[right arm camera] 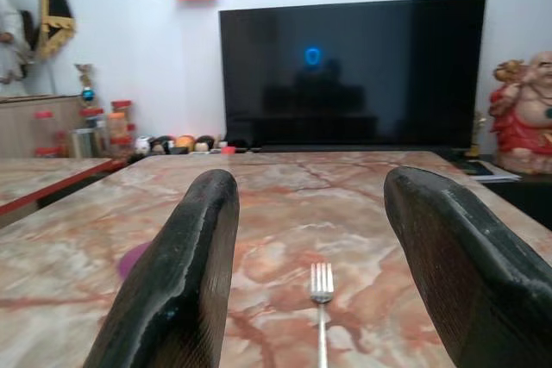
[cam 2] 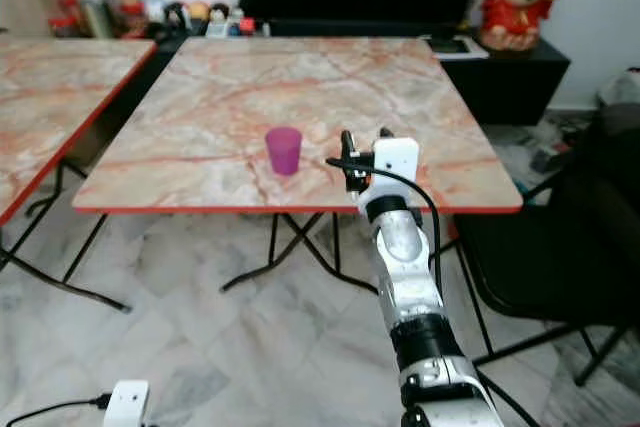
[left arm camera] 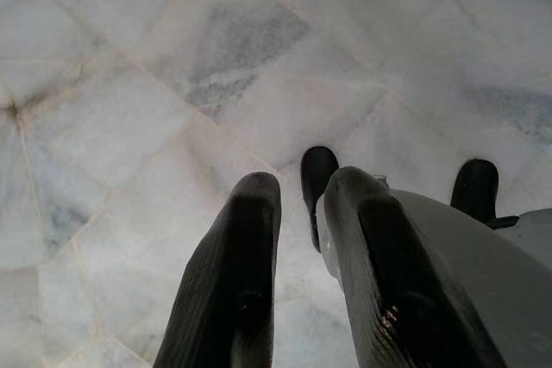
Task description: Setting the table
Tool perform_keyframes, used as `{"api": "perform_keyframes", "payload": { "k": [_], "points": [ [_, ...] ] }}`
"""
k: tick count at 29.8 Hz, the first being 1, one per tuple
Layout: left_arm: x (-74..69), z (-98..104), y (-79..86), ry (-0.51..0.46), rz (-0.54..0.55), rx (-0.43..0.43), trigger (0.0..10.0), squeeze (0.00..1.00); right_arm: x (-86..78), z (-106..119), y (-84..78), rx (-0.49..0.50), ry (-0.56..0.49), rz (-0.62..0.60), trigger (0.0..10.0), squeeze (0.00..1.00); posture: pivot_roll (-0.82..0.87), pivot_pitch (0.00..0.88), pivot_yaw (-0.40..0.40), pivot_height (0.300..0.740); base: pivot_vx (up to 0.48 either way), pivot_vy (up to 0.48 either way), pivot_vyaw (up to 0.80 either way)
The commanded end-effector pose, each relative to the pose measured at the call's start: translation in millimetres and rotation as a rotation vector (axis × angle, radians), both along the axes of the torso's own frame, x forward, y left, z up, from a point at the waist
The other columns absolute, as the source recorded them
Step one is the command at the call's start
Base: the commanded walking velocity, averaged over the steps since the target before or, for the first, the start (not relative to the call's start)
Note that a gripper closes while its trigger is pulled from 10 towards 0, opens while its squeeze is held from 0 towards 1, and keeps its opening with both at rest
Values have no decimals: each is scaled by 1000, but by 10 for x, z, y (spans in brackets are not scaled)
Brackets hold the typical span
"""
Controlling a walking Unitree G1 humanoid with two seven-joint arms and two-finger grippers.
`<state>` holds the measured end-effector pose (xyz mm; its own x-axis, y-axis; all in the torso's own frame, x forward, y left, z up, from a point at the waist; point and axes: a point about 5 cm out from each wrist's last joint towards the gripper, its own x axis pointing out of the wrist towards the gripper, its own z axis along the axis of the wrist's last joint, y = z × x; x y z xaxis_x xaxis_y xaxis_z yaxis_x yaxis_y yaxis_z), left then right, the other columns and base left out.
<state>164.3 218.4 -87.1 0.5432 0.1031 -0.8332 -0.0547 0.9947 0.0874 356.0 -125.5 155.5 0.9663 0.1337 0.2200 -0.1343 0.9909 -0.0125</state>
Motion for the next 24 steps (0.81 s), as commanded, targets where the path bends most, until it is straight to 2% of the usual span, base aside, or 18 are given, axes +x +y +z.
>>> {"api": "perform_keyframes", "payload": {
  "k": [1,4,13,15,24],
  "points": [
    [-90,-40,-2,31,0,8,10000,0,10,37,28,3,-11,6,10000,0,-1,0,-20,740,322,0,0],
    [-170,-68,6,47,1,9,10000,0,14,34,38,3,-7,10,10000,0,2,0,-22,740,325,0,0],
    [-234,-86,28,61,0,12,10000,0,-1,27,75,-43,-15,30,10000,0,2,0,-21,740,342,0,0],
    [-264,-95,33,67,-3,12,10000,0,-8,14,76,5,-5,28,10000,0,2,0,-20,740,358,0,0],
    [-283,-89,86,71,-7,18,10000,0,-13,-10,72,-2,7,20,10000,0,1,0,-15,740,357,0,0]
  ]
}}
